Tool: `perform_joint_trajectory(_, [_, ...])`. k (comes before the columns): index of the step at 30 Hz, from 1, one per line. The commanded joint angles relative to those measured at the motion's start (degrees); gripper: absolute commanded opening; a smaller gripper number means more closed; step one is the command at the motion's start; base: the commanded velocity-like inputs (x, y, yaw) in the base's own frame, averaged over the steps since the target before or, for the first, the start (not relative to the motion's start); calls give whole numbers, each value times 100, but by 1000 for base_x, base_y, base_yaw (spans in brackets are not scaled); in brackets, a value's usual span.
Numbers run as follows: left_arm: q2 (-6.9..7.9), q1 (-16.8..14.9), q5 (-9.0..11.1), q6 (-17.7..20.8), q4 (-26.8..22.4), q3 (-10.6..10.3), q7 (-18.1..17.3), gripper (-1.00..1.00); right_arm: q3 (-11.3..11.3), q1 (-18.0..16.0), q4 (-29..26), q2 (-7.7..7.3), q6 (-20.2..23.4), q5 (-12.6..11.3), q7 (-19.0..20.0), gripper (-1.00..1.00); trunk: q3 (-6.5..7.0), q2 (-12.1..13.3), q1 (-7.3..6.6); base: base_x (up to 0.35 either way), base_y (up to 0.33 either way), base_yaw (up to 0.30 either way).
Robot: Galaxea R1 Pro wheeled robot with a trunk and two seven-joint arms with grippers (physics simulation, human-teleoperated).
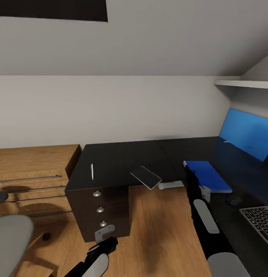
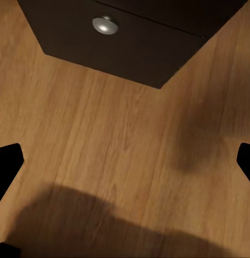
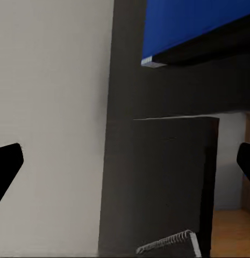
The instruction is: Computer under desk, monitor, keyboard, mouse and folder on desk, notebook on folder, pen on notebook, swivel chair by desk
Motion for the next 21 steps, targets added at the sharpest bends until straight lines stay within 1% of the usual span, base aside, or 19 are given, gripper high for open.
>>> perform_joint_trajectory(1, [6, -7, 9, 25, -9, -16, 32, 100, 58, -4, -1, 4, -22, -58, -10, 100, -6, -4, 0, 0, 321, 0])
perform_joint_trajectory(5, [12, -7, 6, 24, -13, -16, 36, 100, 239, -4, 67, 4, 39, -66, -10, 100, -6, -4, 0, 0, 290, 0])
perform_joint_trajectory(7, [18, -7, 5, 24, -20, -14, 34, 100, 333, -4, 160, 8, 143, -72, -10, 100, -6, -4, 0, 0, 195, 0])
perform_joint_trajectory(9, [23, -7, 5, 24, -49, -10, 33, 100, 396, -4, 306, 10, 298, -81, -10, 100, -6, -4, 0, 0, 102, 0])
perform_joint_trajectory(12, [66, -7, 5, 26, -185, -8, 24, 100, 434, -5, 605, 12, 680, -135, -6, 100, -6, -4, 0, 0, 42, 0])
perform_joint_trajectory(14, [101, -7, 8, 26, -346, -8, 34, 100, 440, -11, 769, 11, 994, -295, -2, 100, -6, -4, 0, 0, 17, 0])
perform_joint_trajectory(15, [123, -7, 15, 29, -511, -8, 42, 100, 439, -16, 924, 2, 1344, -541, 2, 100, -6, -4, 0, 0, 8, 0])
perform_joint_trajectory(16, [131, -7, 16, 30, -553, -7, 43, 100, 438, -17, 976, -3, 1465, -634, 3, 100, -6, -4, 0, 0, 6, 0])
perform_joint_trajectory(17, [153, -7, 18, 32, -613, -7, 47, 100, 437, -22, 1082, -11, 1695, -822, 5, 100, -6, -4, 0, 0, 4, 0])
perform_joint_trajectory(18, [189, -7, 22, 34, -666, 0, 53, 100, 431, -30, 1253, -25, 1981, -1073, 6, 100, -6, -4, 0, 0, 2, 0])
perform_joint_trajectory(20, [211, -7, 27, 38, -698, 65, 56, 100, 425, -40, 1444, -34, 2211, -1294, 7, 100, -6, -4, 0, 0, 1, 0])
perform_joint_trajectory(21, [214, -7, 28, 39, -703, 87, 56, 100, 422, -42, 1473, -35, 2241, -1326, 7, 100, -6, -4, 0, 0, 0, 0])
